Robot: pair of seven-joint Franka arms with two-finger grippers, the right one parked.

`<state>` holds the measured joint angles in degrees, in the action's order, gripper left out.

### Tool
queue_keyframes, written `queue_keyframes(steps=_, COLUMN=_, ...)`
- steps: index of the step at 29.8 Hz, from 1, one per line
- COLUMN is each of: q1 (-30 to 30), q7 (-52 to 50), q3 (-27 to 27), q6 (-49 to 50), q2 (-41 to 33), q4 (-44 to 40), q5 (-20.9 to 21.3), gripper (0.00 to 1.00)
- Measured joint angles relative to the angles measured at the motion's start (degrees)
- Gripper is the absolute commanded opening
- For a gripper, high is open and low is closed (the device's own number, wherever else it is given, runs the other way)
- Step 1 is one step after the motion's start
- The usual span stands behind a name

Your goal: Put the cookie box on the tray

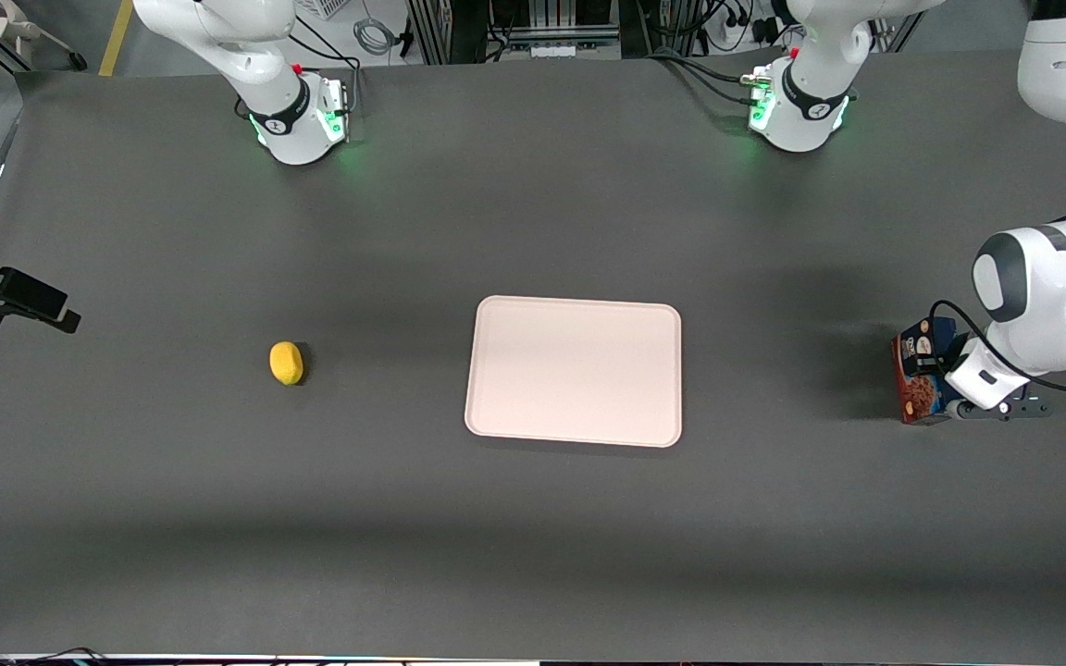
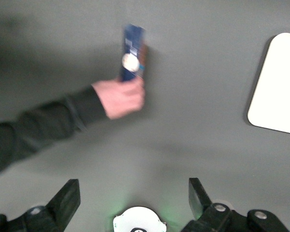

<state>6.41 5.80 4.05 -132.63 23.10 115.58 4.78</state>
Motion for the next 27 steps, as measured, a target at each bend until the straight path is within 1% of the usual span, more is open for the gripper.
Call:
queue_keyframes(steps=8, q1=0.0, q7=0.0, q3=0.0, q6=0.3, q2=-0.3, q4=-0.5, q5=0.0, gripper=0.00)
queue_keyframes(steps=11, q1=0.0, q7=0.0, q3=-0.1, q6=3.0, q2=-0.8, q4=-2.1, q5=0.0, gripper=0.00)
queue_keyframes(steps=16, q1=-0.1, q7=0.0, q3=-0.6, q6=14.2, q2=-2.8, q4=-8.9, q5=-0.2, gripper=0.00)
queue_keyframes(steps=21, q1=-0.2, q7=-0.2, q3=-2.2, q6=27.8, q2=-6.3, q4=-17.9, q5=-2.8, gripper=0.00)
queue_keyframes(steps=24, q1=-0.3, q7=-2.2, q3=-4.4, q6=34.8, q2=-8.4, q4=-22.6, q5=-3.8, gripper=0.00)
queue_keyframes(steps=27, q1=-0.3, q7=-6.5, q3=-8.3, q6=40.7, q2=-10.3, q4=-26.4, q5=-4.0, gripper=0.00)
